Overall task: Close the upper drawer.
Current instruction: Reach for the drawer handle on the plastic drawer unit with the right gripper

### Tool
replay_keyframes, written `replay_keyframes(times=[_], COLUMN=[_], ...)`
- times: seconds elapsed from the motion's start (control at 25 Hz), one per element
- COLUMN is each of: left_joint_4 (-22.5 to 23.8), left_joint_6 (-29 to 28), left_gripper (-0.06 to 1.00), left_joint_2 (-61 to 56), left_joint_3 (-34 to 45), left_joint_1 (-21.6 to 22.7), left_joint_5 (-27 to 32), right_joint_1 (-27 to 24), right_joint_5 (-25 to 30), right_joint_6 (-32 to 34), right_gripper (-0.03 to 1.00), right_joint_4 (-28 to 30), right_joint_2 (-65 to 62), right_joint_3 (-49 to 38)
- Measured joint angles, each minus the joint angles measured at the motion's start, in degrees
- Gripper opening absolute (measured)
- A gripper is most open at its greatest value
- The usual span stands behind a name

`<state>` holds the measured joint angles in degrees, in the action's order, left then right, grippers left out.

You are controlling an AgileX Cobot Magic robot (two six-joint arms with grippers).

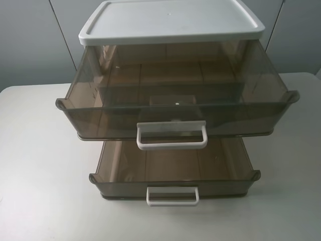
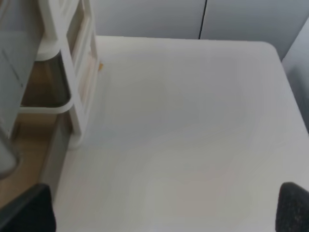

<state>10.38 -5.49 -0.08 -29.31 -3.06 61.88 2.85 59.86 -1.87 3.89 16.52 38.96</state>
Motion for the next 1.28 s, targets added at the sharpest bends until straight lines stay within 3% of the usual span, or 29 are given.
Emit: replay_keyframes(times=[0.28,0.56,0.8,0.88,1.12,1.28], left_joint_4=[0.0,0.0,0.0,0.0,0.0,0.0], left_joint_6=[0.0,0.0,0.0,0.0,0.0,0.0], left_gripper=[0.74,0.74,0.74,0.74,0.74,0.74], left_joint_2=[0.0,0.0,0.0,0.0,0.0,0.0], left_joint_3=[0.0,0.0,0.0,0.0,0.0,0.0], left_joint_1=[0.0,0.0,0.0,0.0,0.0,0.0], left_joint_5=[0.0,0.0,0.0,0.0,0.0,0.0], right_joint_1=[14.83,35.11,53.36,57.38,59.75,59.75], right_joint_5=[-8.76,-11.13,-11.49,-11.24,-7.03,-4.08], right_joint_6=[-5.73,-8.39,-9.31,-9.54,-16.51,-22.0], right_gripper=[0.69,0.69,0.69,0.69,0.69,0.69], right_joint_4=[1.38,1.38,0.57,-0.97,-12.76,-17.4], right_joint_2=[22.56,39.51,46.34,48.25,53.36,54.67], right_joint_3=[12.95,24.49,26.5,26.5,26.5,26.5])
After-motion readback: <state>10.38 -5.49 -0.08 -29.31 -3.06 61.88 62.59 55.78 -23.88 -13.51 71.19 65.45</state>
